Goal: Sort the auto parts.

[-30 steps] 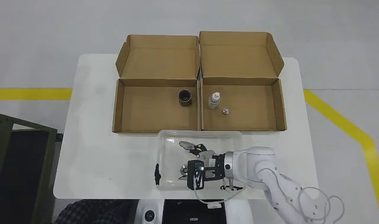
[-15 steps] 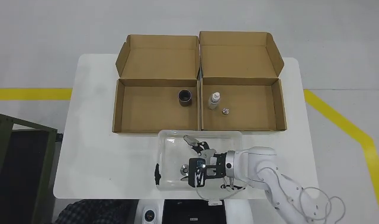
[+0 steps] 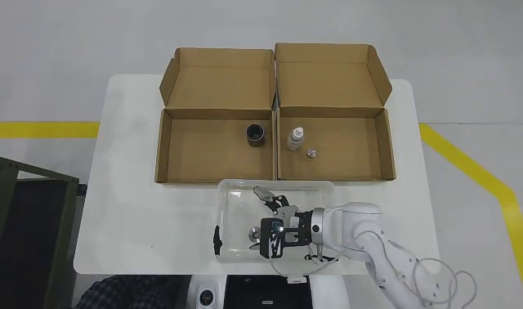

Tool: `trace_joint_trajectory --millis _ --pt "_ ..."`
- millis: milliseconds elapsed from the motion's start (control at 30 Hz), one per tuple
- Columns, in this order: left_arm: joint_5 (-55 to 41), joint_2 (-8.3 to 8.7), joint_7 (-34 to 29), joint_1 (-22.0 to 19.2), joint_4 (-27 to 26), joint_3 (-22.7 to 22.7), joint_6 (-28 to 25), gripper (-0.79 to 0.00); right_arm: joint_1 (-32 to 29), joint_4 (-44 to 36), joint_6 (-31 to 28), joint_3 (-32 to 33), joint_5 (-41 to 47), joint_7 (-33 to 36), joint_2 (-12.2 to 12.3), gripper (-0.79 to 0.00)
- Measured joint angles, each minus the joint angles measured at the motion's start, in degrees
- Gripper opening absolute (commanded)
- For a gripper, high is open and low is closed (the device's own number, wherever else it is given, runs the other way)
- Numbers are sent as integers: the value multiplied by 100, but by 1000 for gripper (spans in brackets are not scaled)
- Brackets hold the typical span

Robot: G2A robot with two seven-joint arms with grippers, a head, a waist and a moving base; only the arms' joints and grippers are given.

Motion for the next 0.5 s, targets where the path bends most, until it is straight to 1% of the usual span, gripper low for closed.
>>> trace_joint_trajectory --millis 100,300,500 --pt "0 0 0 0 0 0 0 0 33 11 104 -40 -227 70 6 0" --pt "0 0 0 0 0 0 0 0 134 156 154 -74 -332 47 11 0" --pt "0 0 0 0 0 0 0 0 189 206 -45 -161 -388 93 27 0"
